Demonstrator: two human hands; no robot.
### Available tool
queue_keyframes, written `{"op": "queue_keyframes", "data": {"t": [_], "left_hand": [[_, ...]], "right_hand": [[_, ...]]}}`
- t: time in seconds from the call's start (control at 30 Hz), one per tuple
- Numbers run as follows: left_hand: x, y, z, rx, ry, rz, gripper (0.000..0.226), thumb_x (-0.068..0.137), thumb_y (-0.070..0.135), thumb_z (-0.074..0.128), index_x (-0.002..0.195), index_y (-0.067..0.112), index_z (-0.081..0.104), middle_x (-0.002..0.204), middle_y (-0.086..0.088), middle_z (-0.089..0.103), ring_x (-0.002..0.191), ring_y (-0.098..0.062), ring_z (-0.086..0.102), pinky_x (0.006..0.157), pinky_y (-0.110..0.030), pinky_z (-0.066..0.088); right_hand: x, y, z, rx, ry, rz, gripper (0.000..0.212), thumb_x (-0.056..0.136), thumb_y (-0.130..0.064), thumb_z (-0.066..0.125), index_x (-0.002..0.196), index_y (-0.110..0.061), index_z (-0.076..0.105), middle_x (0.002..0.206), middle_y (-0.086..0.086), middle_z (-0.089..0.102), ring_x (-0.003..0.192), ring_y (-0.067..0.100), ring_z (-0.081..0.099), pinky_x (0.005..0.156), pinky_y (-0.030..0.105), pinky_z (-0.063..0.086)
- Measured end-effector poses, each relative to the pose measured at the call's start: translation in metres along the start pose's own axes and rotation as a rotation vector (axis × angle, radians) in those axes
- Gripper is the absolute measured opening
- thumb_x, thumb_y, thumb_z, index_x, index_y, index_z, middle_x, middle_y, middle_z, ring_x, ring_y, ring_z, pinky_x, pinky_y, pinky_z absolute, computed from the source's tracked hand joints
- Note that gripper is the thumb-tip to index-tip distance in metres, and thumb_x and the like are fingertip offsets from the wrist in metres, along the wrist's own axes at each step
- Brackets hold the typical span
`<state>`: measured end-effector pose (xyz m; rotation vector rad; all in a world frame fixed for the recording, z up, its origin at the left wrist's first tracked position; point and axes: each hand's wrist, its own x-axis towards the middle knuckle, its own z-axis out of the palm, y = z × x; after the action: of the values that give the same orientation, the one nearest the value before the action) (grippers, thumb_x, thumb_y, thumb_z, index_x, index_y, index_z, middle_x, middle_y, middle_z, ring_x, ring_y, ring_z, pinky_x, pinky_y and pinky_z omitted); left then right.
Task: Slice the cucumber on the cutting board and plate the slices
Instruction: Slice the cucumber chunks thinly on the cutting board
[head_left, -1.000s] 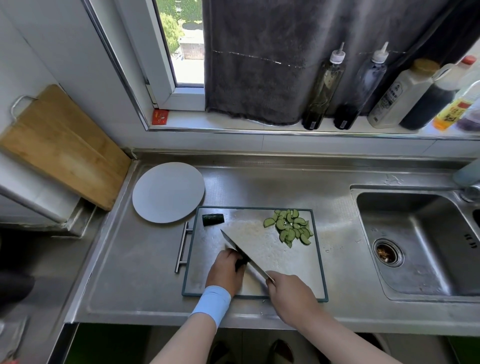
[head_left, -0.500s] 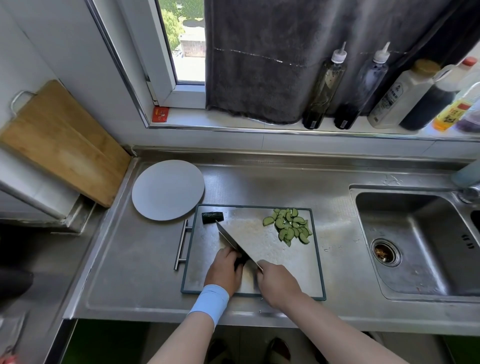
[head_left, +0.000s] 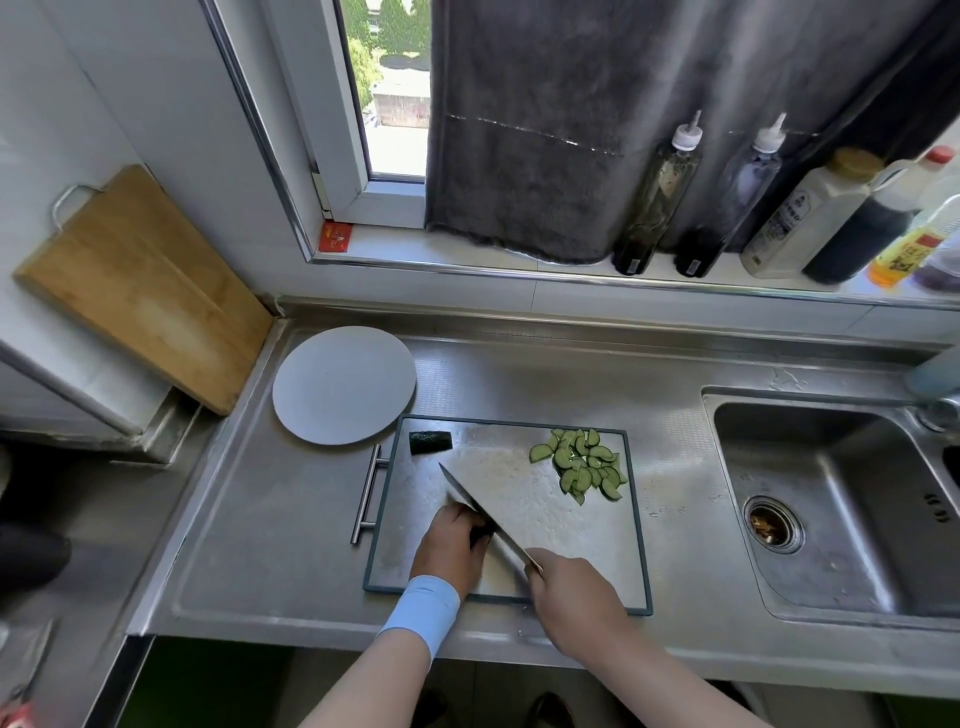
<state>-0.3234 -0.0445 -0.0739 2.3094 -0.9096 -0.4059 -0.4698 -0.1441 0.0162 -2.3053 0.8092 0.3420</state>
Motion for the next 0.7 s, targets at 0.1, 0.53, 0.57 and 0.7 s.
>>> {"op": "queue_keyframes", "data": {"t": [0.1, 0.53, 0.57, 0.7], "left_hand": [[-0.001, -0.001, 0.001, -0.004, 0.001, -0.004, 0.014, 0.084, 0.022, 0.064, 0.097, 0.023, 0.068, 0.101, 0.003, 0.059, 0.097, -0.013, 0.054, 0.084, -0.022, 0.046], [-0.004, -0.001, -0.001, 0.039, 0.014, 0.037, 0.017, 0.083, 0.019, 0.061, 0.099, 0.021, 0.066, 0.102, 0.005, 0.058, 0.097, -0.011, 0.051, 0.081, -0.024, 0.048], [-0.004, -0.001, -0.001, 0.042, 0.009, 0.036, 0.017, 0.083, 0.019, 0.061, 0.099, 0.021, 0.066, 0.102, 0.005, 0.058, 0.098, -0.011, 0.051, 0.081, -0.025, 0.048], [-0.003, 0.0, -0.001, 0.03, 0.019, 0.014, 0.014, 0.084, 0.02, 0.063, 0.097, 0.018, 0.067, 0.101, 0.003, 0.059, 0.098, -0.014, 0.051, 0.082, -0.026, 0.047]], "right_hand": [[0.001, 0.002, 0.0, 0.001, -0.021, 0.002, 0.022, 0.102, -0.026, 0.035, 0.085, -0.032, 0.047, 0.066, -0.009, 0.049, 0.059, 0.009, 0.044, 0.051, 0.022, 0.03], [0.031, -0.01, 0.009, 0.025, -0.052, 0.076, 0.025, 0.1, -0.026, 0.036, 0.11, -0.021, 0.059, 0.098, 0.006, 0.068, 0.079, 0.023, 0.053, 0.066, 0.032, 0.04], [0.031, -0.011, 0.008, 0.024, -0.052, 0.074, 0.026, 0.1, -0.026, 0.036, 0.109, -0.021, 0.059, 0.098, 0.006, 0.068, 0.08, 0.022, 0.054, 0.066, 0.032, 0.04], [0.026, -0.011, 0.006, 0.002, -0.038, 0.053, 0.023, 0.1, -0.029, 0.036, 0.092, -0.026, 0.058, 0.085, -0.001, 0.064, 0.077, 0.021, 0.055, 0.061, 0.032, 0.038]]}}
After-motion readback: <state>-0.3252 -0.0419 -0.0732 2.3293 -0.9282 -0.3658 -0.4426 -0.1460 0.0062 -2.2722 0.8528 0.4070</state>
